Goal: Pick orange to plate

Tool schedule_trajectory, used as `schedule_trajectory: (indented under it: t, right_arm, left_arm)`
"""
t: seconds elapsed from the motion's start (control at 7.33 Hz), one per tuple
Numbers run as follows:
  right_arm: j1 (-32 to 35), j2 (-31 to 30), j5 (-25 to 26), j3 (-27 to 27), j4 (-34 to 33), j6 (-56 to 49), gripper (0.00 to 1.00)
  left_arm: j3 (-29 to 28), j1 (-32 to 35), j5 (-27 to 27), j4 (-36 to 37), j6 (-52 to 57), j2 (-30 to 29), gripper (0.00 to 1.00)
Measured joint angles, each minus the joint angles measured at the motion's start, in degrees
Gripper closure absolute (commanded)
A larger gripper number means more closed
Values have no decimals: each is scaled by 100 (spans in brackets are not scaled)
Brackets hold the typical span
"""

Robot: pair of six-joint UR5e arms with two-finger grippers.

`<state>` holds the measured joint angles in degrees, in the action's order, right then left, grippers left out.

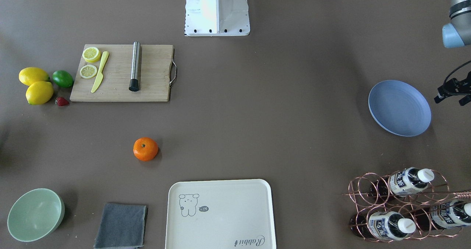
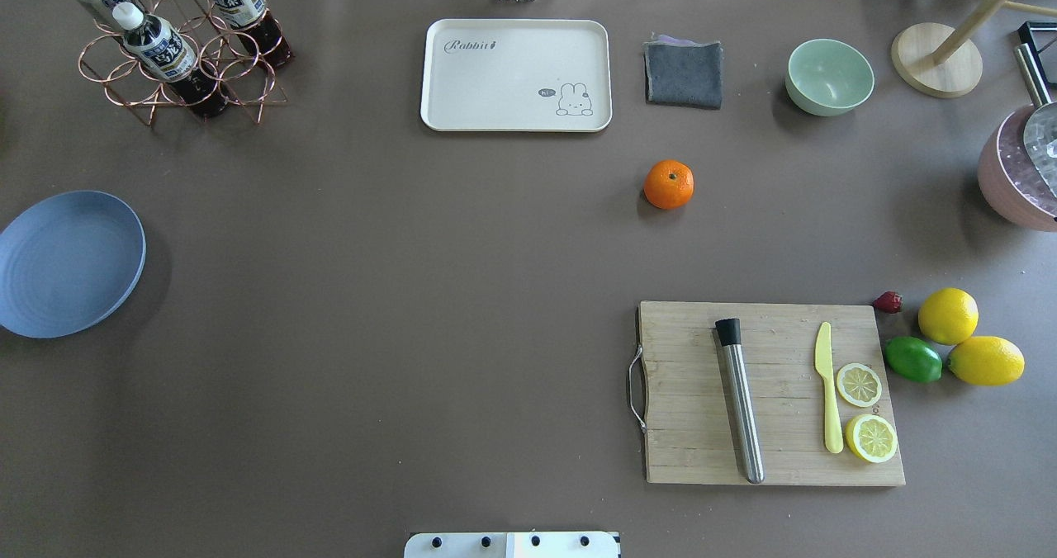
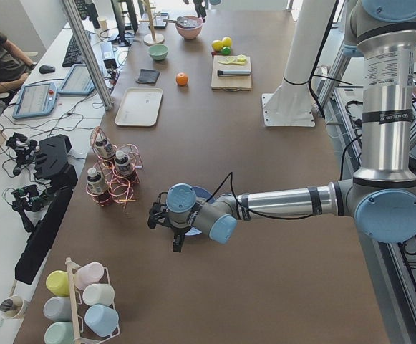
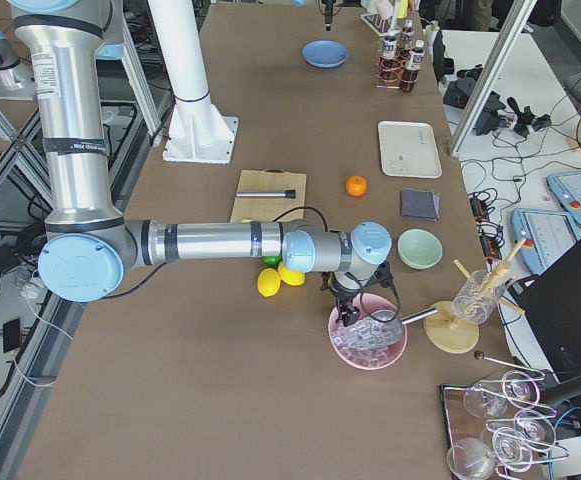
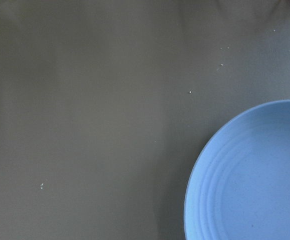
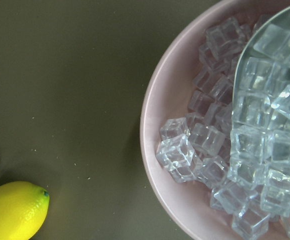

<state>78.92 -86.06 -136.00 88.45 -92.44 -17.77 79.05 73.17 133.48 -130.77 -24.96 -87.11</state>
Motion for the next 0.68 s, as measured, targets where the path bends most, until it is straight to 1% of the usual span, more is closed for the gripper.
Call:
schedule_trajectory:
  t: [0.27, 0.68]
  right_arm:
    - [-15, -5, -11, 5, 0, 1, 0]
    - [-39, 0, -41, 13, 4, 1, 0]
  left_arm:
    - [-208, -227, -205, -178, -150, -79, 18]
    - [-318, -382, -259, -194, -175, -163, 26]
